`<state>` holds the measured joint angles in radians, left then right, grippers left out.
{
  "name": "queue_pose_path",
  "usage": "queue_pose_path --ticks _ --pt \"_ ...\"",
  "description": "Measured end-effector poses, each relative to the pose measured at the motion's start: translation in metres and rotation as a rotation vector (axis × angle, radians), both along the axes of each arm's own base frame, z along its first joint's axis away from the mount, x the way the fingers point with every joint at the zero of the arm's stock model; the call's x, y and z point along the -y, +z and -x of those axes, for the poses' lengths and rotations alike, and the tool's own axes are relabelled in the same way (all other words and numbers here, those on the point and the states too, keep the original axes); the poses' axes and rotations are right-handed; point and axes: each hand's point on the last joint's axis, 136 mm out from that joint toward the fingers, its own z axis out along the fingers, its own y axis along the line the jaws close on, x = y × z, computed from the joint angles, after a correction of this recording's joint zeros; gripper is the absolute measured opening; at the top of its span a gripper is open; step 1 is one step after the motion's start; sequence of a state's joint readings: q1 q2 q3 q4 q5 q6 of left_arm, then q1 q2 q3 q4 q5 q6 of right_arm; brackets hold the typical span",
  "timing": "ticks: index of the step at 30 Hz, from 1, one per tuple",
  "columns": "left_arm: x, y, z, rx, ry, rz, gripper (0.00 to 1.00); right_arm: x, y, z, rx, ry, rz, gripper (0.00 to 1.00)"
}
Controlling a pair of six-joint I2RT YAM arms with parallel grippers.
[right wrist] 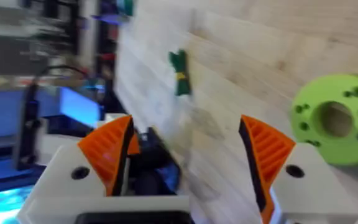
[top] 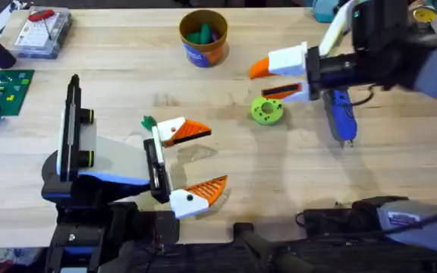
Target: Pick up the gripper from the table and insert it into the empty holder that is missing its gripper. Then pick up a screw, insert it into the mounting hole, and use the screwdriver to tighten it. Finally, clean up the table by picking up the vegetable and placing it into the bucket.
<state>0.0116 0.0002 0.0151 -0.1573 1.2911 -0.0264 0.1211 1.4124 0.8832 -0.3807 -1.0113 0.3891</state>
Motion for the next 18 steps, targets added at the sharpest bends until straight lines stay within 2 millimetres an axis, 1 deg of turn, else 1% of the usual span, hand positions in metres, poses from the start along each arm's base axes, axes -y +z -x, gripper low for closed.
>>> queue_pose_path --ticks 3,6,8,14,16,18 --pt "0.0 0.0 0.0 0.001 0.0 0.0 0.99 0.015 0.007 0.009 0.008 0.02 0.17 0.996" --pt "0.0 0.0 0.0 0.001 0.0 0.0 0.99 0.031 0.026 0.009 0.078 0.048 0.341 0.996" --pt "0.0 0.0 0.0 0.001 0.0 0.0 0.99 0.043 0.043 0.004 0.145 0.051 0.442 0.996" --pt "0.0 0.0 0.0 0.0 0.0 0.0 0.99 0.075 0.082 -0.002 0.288 0.004 0.664 0.996" --pt "0.0 0.0 0.0 0.0 0.0 0.0 0.99 0.085 0.088 0.0 0.31 -0.015 0.724 0.996" --pt "0.0 0.0 0.0 0.001 0.0 0.0 0.99 0.096 0.089 0.006 0.309 -0.027 0.784 0.997"
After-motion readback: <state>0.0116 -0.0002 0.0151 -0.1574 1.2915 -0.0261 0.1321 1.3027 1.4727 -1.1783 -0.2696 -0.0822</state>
